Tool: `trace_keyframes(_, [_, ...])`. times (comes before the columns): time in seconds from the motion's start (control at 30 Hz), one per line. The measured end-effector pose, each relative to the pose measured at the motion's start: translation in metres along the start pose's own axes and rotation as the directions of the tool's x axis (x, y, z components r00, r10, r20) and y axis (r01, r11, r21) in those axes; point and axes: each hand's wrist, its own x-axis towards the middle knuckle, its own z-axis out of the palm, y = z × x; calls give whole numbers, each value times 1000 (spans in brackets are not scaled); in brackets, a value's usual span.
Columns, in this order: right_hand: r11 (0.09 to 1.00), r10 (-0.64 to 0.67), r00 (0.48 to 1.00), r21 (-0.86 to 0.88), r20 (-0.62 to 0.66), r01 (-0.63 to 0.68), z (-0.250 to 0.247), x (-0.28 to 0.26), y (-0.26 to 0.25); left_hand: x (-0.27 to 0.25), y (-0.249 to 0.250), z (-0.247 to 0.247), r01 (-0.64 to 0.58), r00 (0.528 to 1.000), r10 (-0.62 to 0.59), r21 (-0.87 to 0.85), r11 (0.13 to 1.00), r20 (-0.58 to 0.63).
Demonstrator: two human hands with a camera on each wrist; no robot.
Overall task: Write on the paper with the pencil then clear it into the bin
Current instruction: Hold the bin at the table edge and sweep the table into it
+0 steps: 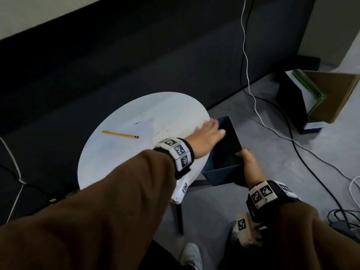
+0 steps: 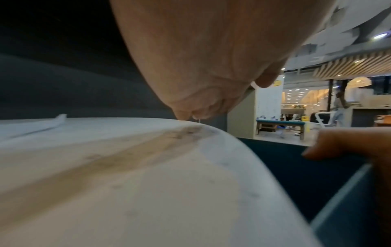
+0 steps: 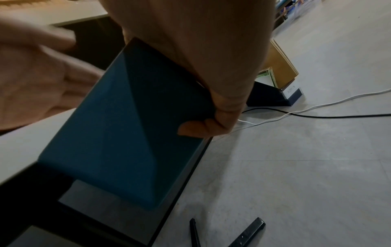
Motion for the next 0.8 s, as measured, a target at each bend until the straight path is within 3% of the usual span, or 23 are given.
trace_keyframes(0.07, [999,26,1000,-28,2,-26,0,-3,2,6,-30,-7,163,985,-156,105,981,-70])
trace_keyframes(0.13, [999,15,1000,-38,10,-15,1,-7,2,7,-50,-6,367,929,-352,165,916,-114])
trace_keyframes(0.17, [999,3,1000,-36,12,-3,3,-9,1,5,-49,-2,397,917,-384,168,902,-105])
trace_keyframes(0.23, [1000,-13,1000,-7,19,13,6,-12,0,2,-25,14,331,944,-327,135,934,-48])
trace_keyframes(0.3, [999,-32,999,29,35,31,9,-14,0,-4,12,27,147,988,-152,132,980,35])
trace_keyframes(0.37, [1000,-30,999,7,45,30,5,-1,10,-10,39,30,-31,991,21,71,997,135])
trace_keyframes(0.43, [1000,-14,999,-6,49,15,-1,6,14,-13,41,23,-108,987,101,44,993,128])
trace_keyframes(0.53, [1000,4,1000,-14,13,-4,2,-18,-4,-9,8,4,6,1000,-6,126,992,-3])
trace_keyframes(0.67, [999,-25,1000,-43,2,25,5,-27,-5,3,-33,-9,291,957,-280,213,933,-82])
trace_keyframes(0.73, [998,-37,999,-47,12,37,7,-26,-3,6,-23,1,250,968,-248,199,947,-36])
trace_keyframes(0.8, [996,-69,998,-55,7,69,6,-26,-4,-1,6,13,82,994,-94,210,974,48])
